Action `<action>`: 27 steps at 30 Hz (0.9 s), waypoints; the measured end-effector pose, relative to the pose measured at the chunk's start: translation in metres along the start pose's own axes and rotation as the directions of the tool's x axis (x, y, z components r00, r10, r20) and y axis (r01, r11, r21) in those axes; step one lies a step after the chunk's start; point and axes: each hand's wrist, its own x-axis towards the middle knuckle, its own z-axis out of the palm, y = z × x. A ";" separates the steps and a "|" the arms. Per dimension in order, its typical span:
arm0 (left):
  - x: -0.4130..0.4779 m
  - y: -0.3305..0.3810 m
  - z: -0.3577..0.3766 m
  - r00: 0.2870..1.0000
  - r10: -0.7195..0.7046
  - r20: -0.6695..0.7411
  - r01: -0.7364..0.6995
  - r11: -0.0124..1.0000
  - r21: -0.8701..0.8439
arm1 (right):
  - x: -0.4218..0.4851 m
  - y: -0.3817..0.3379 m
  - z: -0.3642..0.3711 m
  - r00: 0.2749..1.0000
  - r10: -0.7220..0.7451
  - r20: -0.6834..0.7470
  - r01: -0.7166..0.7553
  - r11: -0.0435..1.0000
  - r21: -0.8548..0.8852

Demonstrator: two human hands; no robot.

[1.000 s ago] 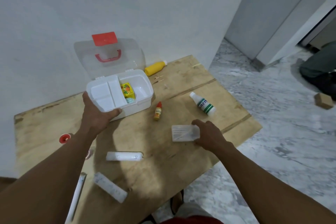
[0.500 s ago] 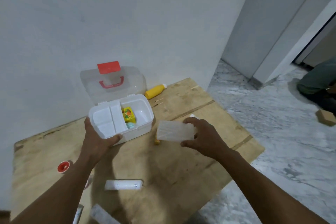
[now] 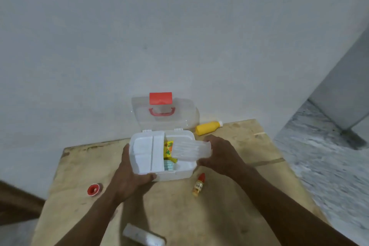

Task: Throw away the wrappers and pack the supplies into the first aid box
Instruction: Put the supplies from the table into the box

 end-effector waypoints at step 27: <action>-0.004 0.003 0.009 0.993 0.020 -0.118 -0.025 0.999 -0.041 | 0.060 -0.064 0.064 0.985 0.068 0.160 -0.061 0.997 -0.047</action>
